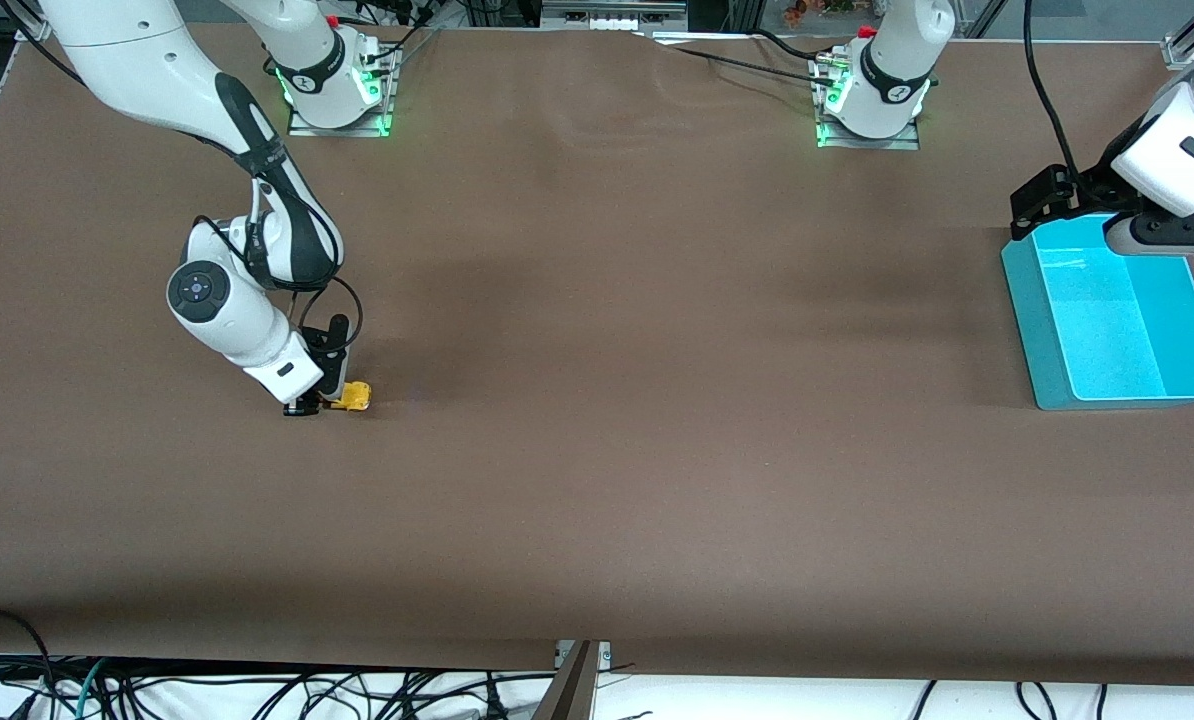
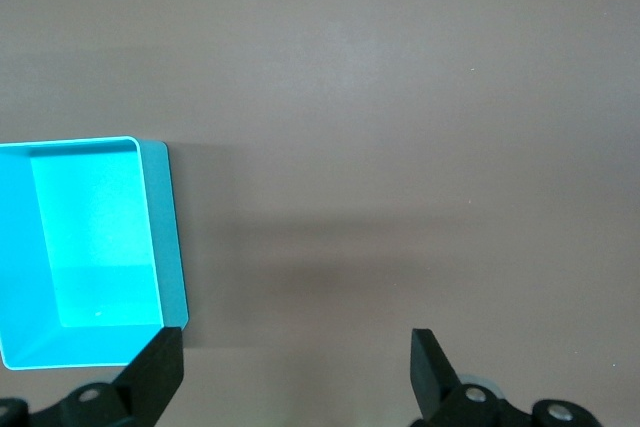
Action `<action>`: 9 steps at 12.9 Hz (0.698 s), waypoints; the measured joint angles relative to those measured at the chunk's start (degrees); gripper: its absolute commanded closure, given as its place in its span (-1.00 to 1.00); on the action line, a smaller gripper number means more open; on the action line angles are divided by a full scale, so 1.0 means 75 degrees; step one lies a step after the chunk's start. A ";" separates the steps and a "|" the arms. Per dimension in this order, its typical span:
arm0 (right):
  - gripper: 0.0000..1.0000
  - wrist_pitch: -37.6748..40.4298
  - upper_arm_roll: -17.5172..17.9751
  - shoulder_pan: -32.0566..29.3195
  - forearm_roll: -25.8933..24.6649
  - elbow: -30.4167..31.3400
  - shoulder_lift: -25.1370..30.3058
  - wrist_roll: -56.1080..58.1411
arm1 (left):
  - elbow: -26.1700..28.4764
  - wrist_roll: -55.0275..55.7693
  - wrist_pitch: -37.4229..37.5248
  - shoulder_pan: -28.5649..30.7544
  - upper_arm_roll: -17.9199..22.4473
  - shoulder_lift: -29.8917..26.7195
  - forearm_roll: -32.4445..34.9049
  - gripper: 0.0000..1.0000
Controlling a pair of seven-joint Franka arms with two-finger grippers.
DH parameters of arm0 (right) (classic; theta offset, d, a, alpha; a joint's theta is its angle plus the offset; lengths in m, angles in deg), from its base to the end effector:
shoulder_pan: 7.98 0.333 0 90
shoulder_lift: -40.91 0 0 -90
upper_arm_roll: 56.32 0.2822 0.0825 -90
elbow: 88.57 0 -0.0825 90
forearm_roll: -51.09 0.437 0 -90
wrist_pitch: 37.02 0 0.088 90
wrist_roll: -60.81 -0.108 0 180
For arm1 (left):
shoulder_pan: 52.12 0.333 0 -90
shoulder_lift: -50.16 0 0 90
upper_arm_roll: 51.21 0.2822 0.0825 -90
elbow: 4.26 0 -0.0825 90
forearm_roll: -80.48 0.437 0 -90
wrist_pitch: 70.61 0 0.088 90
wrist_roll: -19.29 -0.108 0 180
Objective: Wind and store yellow beetle car
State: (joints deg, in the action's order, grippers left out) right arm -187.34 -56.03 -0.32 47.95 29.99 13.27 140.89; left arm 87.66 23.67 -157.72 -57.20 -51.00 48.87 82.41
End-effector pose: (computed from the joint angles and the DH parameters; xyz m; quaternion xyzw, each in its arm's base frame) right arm 0.6051 0.0859 0.1261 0.7025 0.7107 0.0213 0.0319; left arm 0.5934 -0.0467 0.5815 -0.9994 0.0039 0.0293 0.0192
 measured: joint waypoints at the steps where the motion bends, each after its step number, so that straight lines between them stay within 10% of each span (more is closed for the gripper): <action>1: 0.62 -0.0007 0.0000 -0.0003 0.0000 0.0000 -0.0002 0.0095 | 0.0000 0.0000 0.0000 0.0000 0.0000 0.0000 0.0000 -1.00; 9: 0.58 -0.0024 -0.0044 -0.1079 0.0001 0.0000 -0.0013 0.1651 | 0.0000 0.0000 0.0000 0.0000 0.0000 0.0002 0.0000 -1.00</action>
State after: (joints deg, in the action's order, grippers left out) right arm -187.52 -56.36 -8.41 47.96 29.99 13.17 153.27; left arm 87.66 23.67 -157.72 -57.20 -51.01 48.89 82.41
